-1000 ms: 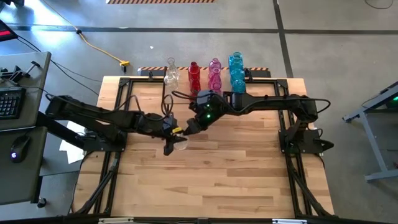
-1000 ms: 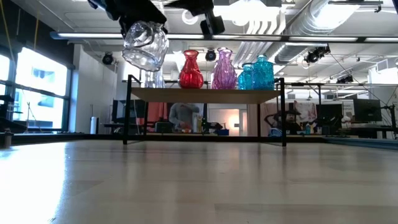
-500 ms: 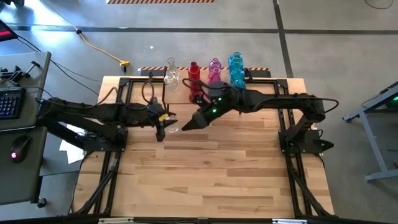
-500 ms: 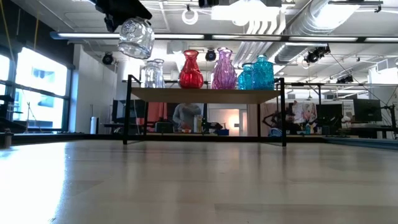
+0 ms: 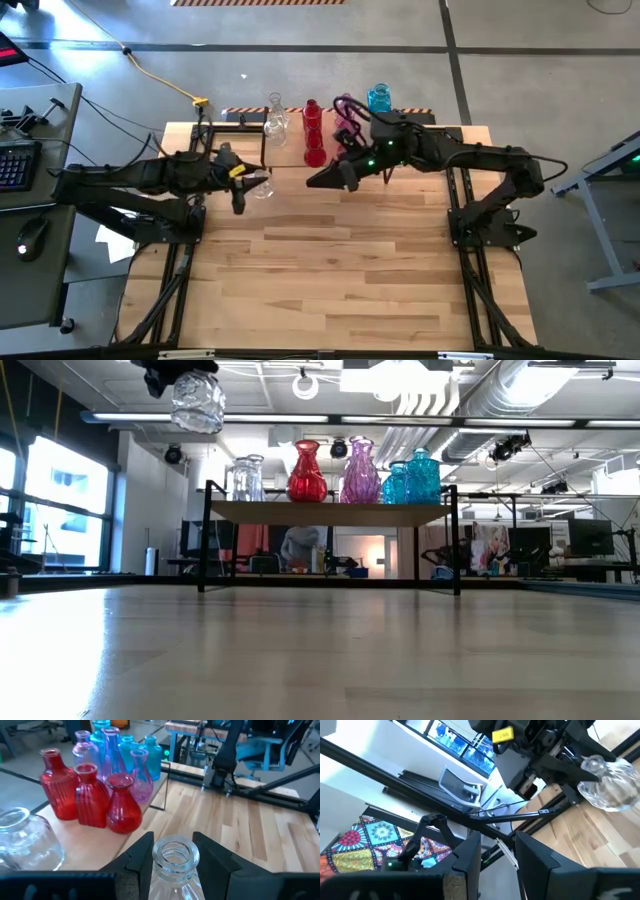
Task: Sort vases onto shelf
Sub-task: Put the transparent vase on the shelf aligned with the other transparent vases
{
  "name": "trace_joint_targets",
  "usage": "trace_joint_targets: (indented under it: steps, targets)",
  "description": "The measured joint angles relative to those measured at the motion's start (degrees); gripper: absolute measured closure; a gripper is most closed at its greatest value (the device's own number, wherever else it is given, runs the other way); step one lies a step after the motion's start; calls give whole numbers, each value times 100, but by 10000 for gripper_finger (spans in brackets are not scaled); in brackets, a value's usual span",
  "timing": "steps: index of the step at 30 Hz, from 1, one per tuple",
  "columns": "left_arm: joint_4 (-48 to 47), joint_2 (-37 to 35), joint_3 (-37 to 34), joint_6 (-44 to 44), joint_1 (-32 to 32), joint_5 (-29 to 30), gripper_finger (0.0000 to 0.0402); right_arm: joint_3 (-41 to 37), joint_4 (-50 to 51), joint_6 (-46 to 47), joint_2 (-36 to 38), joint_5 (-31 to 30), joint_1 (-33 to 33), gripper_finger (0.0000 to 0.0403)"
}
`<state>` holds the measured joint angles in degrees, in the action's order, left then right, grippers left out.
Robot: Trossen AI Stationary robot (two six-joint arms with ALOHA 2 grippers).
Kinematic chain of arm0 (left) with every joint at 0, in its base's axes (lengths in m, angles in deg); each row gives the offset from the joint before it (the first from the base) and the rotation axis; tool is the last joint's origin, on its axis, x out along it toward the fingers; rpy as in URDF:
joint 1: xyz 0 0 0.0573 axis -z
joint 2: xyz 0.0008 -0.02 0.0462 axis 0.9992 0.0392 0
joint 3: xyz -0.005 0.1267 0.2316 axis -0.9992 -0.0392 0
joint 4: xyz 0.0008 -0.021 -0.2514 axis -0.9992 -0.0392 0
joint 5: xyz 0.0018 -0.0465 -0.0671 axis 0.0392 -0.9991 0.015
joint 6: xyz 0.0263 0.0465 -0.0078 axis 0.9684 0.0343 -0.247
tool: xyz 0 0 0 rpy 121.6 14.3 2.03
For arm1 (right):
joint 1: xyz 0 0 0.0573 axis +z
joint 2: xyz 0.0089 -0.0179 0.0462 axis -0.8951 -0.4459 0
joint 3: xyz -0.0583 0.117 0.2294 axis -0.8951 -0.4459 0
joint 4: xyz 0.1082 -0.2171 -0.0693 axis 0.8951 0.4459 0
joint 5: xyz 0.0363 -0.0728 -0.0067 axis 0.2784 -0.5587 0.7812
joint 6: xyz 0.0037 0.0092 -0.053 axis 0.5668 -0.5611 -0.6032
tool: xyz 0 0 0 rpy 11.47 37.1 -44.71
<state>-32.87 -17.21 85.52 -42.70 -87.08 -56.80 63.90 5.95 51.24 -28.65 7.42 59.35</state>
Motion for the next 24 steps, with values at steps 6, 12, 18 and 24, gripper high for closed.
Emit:
trace_joint_targets:
  steps: [6,12,18,24]
  targets:
    - [-92,-421,-219,-13,0,154,291,0,42,-17,25,-25,0,300]
    - [185,-924,-869,-173,0,256,291,0,41,-16,16,-75,0,300]
    - [1037,-1226,-1586,-188,0,404,291,0,65,-18,16,-238,-1,300]
    - [2027,-1251,-2178,-4,-1,753,291,0,73,-17,16,-241,-52,300]
